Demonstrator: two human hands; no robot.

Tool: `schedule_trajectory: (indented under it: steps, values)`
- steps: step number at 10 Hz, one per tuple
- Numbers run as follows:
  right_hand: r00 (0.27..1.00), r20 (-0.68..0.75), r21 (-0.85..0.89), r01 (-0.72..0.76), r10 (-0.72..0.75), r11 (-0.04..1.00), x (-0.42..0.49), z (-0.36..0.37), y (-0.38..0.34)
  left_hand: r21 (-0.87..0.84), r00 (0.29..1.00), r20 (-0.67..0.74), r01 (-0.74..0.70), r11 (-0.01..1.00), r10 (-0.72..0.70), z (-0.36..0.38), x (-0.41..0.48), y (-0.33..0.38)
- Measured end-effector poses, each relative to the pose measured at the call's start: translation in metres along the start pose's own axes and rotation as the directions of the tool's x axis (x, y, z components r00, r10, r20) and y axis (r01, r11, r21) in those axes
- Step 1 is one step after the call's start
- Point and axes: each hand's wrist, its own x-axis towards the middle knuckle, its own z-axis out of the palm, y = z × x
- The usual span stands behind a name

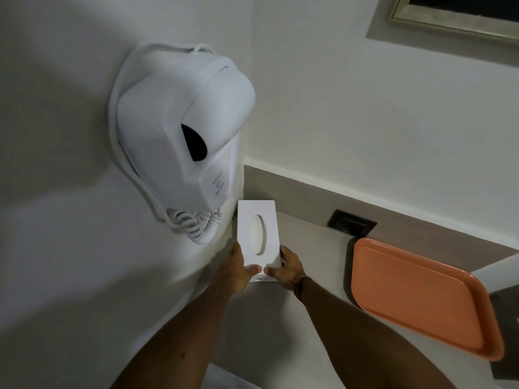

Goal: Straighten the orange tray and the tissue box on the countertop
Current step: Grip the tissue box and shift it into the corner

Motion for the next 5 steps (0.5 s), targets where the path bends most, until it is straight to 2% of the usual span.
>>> schedule_trajectory:
  steps: [1,3,4,5]
  values:
    - [1.0,0.012,0.002,-0.013,0.013,1.0,0.003,-0.002,-0.004,0.069,1.0,-0.012,0.009,0.998,-0.008,-0.006,0.002,0.0]
    - [1.0,0.018,-0.024,-0.01,0.011,1.0,-0.003,0.0,-0.006,0.068,1.0,0.006,0.009,0.998,-0.009,-0.01,-0.006,0.007]
    - [0.999,-0.012,-0.105,0.035,-0.036,0.994,-0.016,0.003,-0.007,0.131,0.999,-0.045,0.017,0.991,-0.011,-0.013,-0.018,0.012]
    - [0.994,-0.002,-0.24,0.102,-0.106,0.965,-0.044,0.0,-0.005,0.273,0.989,-0.117,-0.059,0.96,0.094,-0.01,-0.037,0.01]
